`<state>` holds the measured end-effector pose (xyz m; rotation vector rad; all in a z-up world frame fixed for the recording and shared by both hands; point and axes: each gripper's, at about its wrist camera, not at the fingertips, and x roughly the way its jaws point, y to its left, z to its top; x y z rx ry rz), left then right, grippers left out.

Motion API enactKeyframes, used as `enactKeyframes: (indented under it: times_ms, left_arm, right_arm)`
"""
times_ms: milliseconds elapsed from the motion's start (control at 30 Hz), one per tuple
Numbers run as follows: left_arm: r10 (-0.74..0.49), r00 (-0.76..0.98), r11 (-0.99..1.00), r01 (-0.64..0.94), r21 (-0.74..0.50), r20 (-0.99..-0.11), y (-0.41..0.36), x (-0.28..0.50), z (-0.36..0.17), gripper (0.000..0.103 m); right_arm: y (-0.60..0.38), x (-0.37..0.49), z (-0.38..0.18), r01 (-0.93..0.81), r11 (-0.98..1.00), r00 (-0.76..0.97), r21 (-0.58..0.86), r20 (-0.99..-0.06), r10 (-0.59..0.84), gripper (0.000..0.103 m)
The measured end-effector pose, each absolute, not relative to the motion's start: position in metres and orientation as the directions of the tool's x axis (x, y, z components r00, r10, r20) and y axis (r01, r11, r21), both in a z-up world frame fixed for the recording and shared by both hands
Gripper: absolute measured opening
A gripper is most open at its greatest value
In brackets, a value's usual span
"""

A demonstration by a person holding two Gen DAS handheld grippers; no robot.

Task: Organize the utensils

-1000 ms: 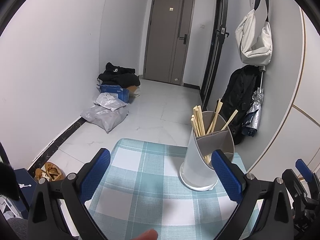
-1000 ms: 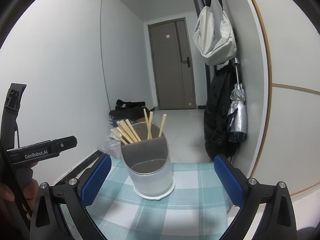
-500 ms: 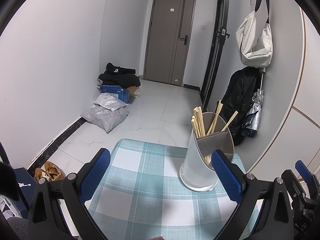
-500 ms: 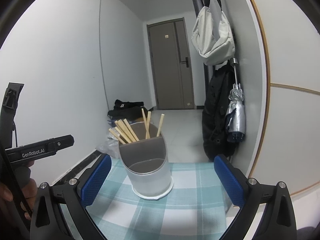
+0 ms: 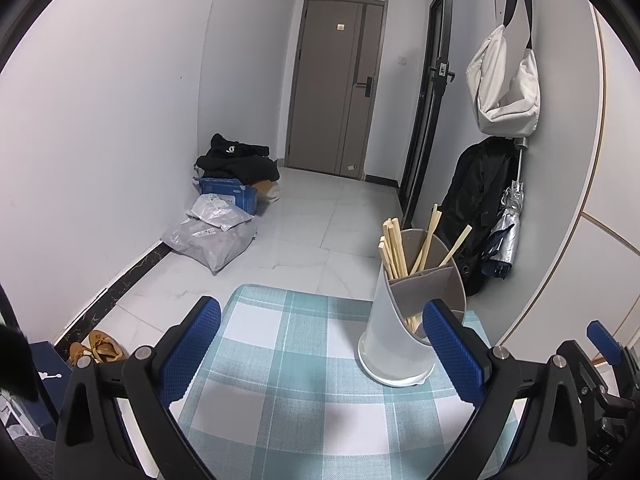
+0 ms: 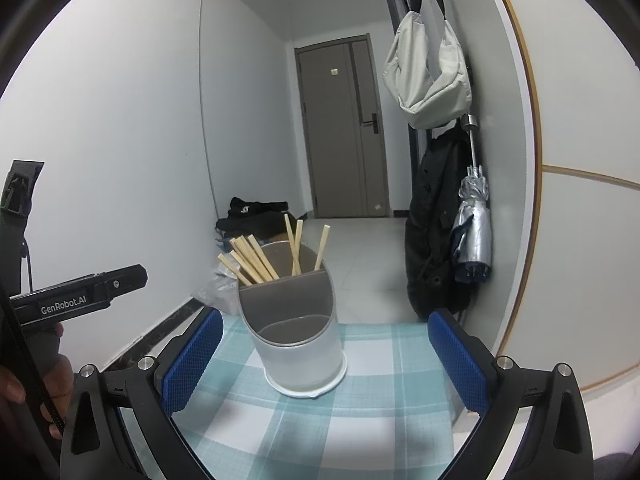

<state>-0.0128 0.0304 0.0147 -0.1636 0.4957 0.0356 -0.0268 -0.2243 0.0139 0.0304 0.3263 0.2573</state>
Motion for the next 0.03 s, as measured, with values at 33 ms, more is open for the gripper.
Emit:
enactKeyframes:
  times_ms: [33]
  left_arm:
    - [-0.005, 0.879, 0.986, -0.075, -0.147, -0.477, 0.0302, -0.0125, 0.0143, 0.1]
  right_arm:
    - [-0.2243, -0.0266, 0.0136, -0.245, 0.967, 0.914, 0.073, -0.314, 0.256, 0.103]
